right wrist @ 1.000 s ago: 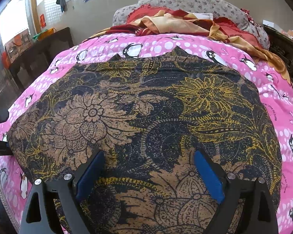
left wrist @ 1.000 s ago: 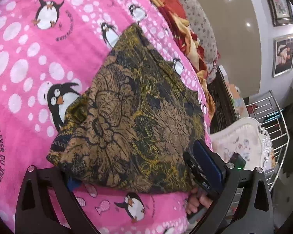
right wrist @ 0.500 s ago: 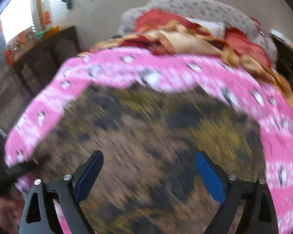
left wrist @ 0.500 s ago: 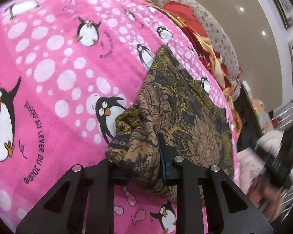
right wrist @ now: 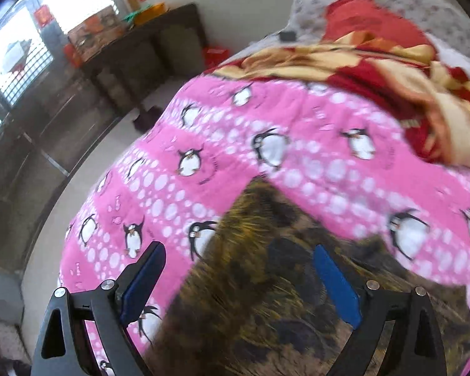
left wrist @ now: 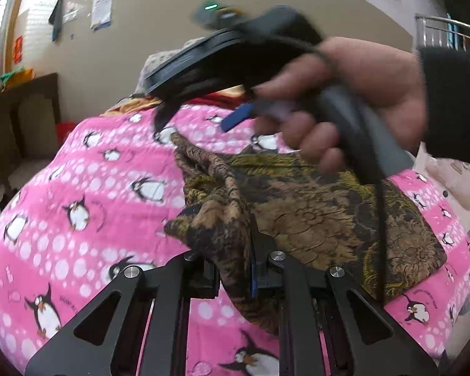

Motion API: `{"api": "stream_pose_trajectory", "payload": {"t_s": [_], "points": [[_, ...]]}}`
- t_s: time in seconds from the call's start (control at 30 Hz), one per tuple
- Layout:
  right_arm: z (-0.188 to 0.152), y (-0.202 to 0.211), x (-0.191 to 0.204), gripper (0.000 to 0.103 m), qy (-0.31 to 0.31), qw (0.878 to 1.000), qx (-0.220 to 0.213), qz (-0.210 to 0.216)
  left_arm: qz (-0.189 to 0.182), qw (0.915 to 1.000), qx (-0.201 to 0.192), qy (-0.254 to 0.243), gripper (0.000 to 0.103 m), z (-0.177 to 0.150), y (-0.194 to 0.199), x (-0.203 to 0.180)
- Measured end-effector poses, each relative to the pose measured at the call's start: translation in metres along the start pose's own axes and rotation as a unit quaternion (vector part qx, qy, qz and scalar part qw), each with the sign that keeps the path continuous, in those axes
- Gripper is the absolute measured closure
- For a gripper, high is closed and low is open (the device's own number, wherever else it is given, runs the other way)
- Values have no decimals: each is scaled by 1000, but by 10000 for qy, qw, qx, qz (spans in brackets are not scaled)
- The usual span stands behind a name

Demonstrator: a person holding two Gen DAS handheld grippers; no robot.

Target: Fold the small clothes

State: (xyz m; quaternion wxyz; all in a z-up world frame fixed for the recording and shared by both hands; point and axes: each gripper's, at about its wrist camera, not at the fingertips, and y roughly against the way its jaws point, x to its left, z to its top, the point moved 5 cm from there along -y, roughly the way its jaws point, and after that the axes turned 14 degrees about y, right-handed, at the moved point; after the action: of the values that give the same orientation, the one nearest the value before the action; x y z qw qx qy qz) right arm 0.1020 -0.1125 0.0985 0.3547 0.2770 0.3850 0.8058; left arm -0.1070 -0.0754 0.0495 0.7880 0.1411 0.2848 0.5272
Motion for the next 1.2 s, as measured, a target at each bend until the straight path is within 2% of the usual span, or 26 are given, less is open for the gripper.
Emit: {"api": "stream_pose_trajectory", "payload": {"t_s": [0.1, 0.2, 0.27, 0.33, 0.47, 0.5, 0.53, 0.63, 0.9, 1.2], "points": [[6, -7, 12, 9, 430, 9990, 151, -26, -73, 10000, 13, 48, 91, 3, -3, 2], [9, -23, 16, 10, 681, 9964, 484, -154, -147, 9999, -6, 26, 91, 5, 0, 1], [7, -35, 16, 21, 960, 9911, 798, -457, -180, 9998, -23, -31, 91, 4, 1, -4], [4, -43, 12, 46, 1089, 9870, 1014, -613, -205, 9998, -11, -59, 91, 4, 0, -6], [3, -44, -5, 69, 933, 9882, 948, -754, -260, 9996, -26, -92, 93, 4, 6, -13], [2, -42, -9, 83, 869, 9891, 929, -738, -283, 9995, -46, -91, 93, 6, 8, -14], [-1, -38, -15, 90, 761, 9899, 925, -758, -357, 9993, -31, -70, 93, 8, 10, -15], [-8, -21, -28, 95, 585, 9917, 819, -800, -535, 9986, 13, 54, 94, 11, 14, -20], [-44, 51, -70, 96, 19, 9927, 475, -1109, -775, 9970, -29, -21, 94, 22, 18, -50], [-95, 98, -112, 96, -467, 9916, 255, -1180, -1108, 9920, 283, -528, 94, 9, 14, -116]]}}
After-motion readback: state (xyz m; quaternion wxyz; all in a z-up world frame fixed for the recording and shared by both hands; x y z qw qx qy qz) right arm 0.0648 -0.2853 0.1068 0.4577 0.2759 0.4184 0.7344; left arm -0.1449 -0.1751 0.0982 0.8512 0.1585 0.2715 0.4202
